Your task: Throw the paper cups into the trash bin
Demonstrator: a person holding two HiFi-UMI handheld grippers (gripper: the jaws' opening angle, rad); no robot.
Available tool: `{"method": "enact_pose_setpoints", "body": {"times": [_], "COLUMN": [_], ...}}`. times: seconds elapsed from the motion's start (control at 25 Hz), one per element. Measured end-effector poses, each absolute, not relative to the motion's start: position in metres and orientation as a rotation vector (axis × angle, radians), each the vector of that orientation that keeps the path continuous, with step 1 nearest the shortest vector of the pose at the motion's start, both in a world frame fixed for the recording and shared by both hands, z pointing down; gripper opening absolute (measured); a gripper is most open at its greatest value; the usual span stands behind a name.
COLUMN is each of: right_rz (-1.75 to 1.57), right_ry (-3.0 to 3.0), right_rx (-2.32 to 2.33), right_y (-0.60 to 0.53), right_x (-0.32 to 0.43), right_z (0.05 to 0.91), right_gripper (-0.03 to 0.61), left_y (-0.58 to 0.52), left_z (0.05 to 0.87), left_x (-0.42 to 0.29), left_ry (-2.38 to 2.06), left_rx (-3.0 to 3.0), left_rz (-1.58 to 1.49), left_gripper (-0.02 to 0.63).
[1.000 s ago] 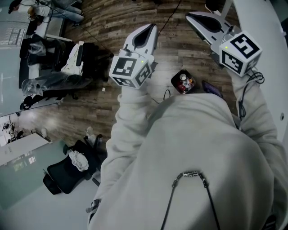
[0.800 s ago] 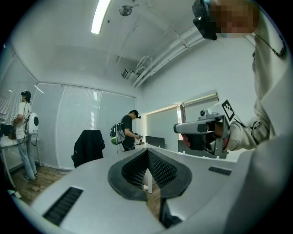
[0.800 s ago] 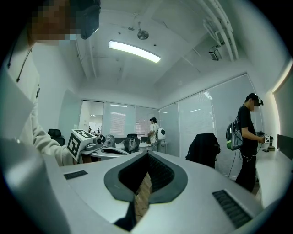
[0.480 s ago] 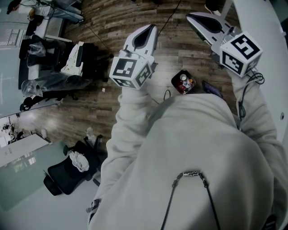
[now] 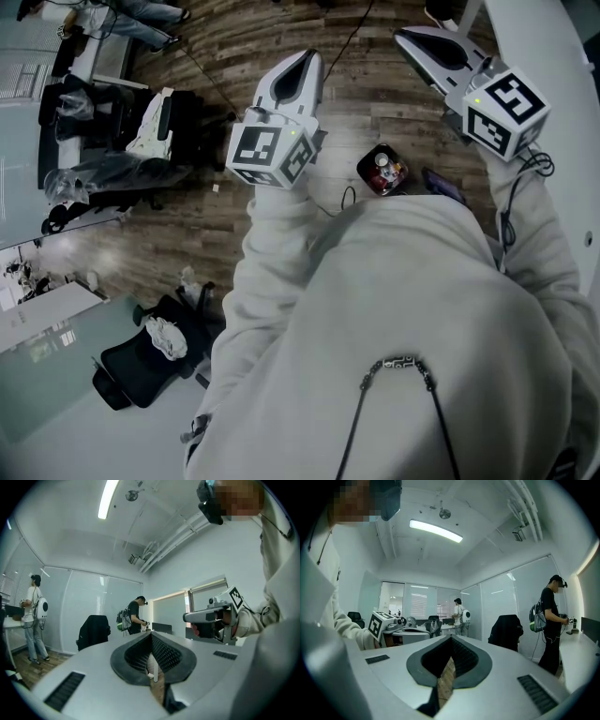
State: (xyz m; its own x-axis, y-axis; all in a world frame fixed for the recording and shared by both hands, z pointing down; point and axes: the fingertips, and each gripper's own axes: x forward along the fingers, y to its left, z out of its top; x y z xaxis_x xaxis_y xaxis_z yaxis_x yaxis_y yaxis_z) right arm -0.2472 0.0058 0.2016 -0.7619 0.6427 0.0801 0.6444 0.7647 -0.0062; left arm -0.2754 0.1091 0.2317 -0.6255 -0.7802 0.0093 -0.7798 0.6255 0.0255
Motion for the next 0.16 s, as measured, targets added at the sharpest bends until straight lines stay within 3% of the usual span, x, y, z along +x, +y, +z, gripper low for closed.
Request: {"method": "enact_pose_setpoints", "body": {"times": [0.16], "right_rz": [-0.049], "right_ry": [-2.875], "right_rx": [-1.054], "right_y": [0.0061], "right_x": [-0.2450], "right_z": [0.2016], "right_gripper": [0.018], "left_y": [0.1087], "left_z": [0.2312], "left_x": [-0.2747], "left_ry": [-2.811], "left_rx": [1.362], "left_rz": [-0.027], "left_gripper": [0.003]}}
